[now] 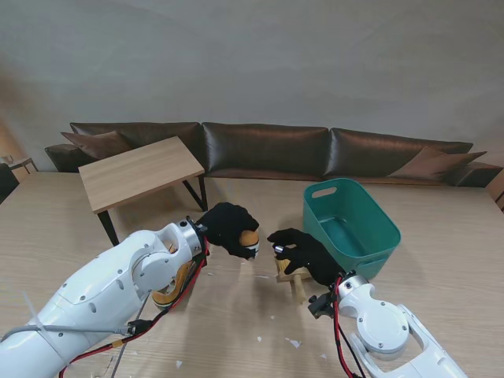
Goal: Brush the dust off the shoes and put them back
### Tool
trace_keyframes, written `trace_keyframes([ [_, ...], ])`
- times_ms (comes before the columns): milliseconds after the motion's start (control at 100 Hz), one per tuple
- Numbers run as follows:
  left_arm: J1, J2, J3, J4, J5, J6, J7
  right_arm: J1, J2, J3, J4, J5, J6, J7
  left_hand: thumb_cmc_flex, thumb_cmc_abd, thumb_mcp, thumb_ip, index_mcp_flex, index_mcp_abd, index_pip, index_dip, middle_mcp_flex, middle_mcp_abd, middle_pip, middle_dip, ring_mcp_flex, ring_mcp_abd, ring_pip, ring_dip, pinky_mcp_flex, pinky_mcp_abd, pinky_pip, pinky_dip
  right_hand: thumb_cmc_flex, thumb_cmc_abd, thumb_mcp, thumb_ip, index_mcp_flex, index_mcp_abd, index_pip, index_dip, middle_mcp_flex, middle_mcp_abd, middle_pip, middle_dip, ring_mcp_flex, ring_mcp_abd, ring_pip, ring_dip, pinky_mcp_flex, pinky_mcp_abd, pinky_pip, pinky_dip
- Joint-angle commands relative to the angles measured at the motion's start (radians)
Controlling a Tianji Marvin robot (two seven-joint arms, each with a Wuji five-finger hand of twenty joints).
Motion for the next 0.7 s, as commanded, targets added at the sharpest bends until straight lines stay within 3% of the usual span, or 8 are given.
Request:
trace_keyframes([
  [0, -0.005, -0.018, 0.009, 0.005, -0.006, -0.004, -0.026, -0.003, -0.005, -0.002, 0.0, 0.003, 0.002, 0.013, 0.352, 0.064, 0.147, 0.04, 0.098, 0.044, 0.598, 0.135, -0.032, -0.115, -0.015, -0.005, -0.03, -0.029, -0.006, 0.021, -0.017, 0.006, 0.02, 0.014, 0.004, 0.019, 0.004, -0.006, 0.013, -0.001, -0.002, -0.025, 0.022, 0.015, 0.007, -0.012, 0.018, 0.002, 0.012, 0.013, -0.336, 0.004, -0.02, 0.014],
  [190, 0.017, -0.022, 0.023, 0.011, -0.019, 0.009, -0.012, -0.001, -0.006, -0.002, 0.002, 0.006, 0.003, 0.01, 0.352, 0.061, 0.145, 0.038, 0.099, 0.046, 0.597, 0.135, -0.039, -0.114, -0.013, -0.01, -0.038, -0.025, -0.004, 0.018, -0.027, 0.007, 0.02, 0.015, 0.004, 0.019, 0.005, -0.006, 0.015, 0.001, -0.002, -0.025, 0.024, 0.017, 0.007, -0.012, 0.02, 0.002, 0.013, 0.013, -0.335, 0.005, -0.02, 0.013],
  [360, 0.079, -0.008, -0.004, -0.03, -0.011, 0.027, -0.045, 0.0, -0.006, -0.002, 0.004, 0.007, 0.002, 0.012, 0.35, 0.057, 0.134, 0.035, 0.093, 0.043, 0.593, 0.134, -0.049, -0.106, -0.021, -0.021, -0.055, -0.014, -0.004, 0.015, -0.049, 0.018, 0.015, 0.017, 0.004, 0.019, 0.005, -0.006, 0.016, 0.001, -0.003, -0.025, 0.025, 0.016, 0.006, -0.012, 0.021, 0.004, 0.012, 0.013, -0.335, 0.006, -0.02, 0.013],
  [690, 0.224, 0.013, -0.077, -0.101, 0.018, 0.118, -0.079, 0.002, -0.005, -0.007, 0.007, 0.007, 0.0, 0.015, 0.29, 0.055, 0.115, 0.033, 0.055, 0.014, 0.561, 0.136, -0.066, -0.085, -0.031, -0.054, -0.076, 0.017, 0.016, 0.004, -0.1, 0.065, 0.019, 0.045, 0.005, 0.021, 0.004, -0.006, 0.02, 0.004, -0.002, -0.025, 0.026, 0.016, 0.007, -0.012, 0.021, 0.005, 0.012, 0.013, -0.334, 0.005, -0.02, 0.013],
])
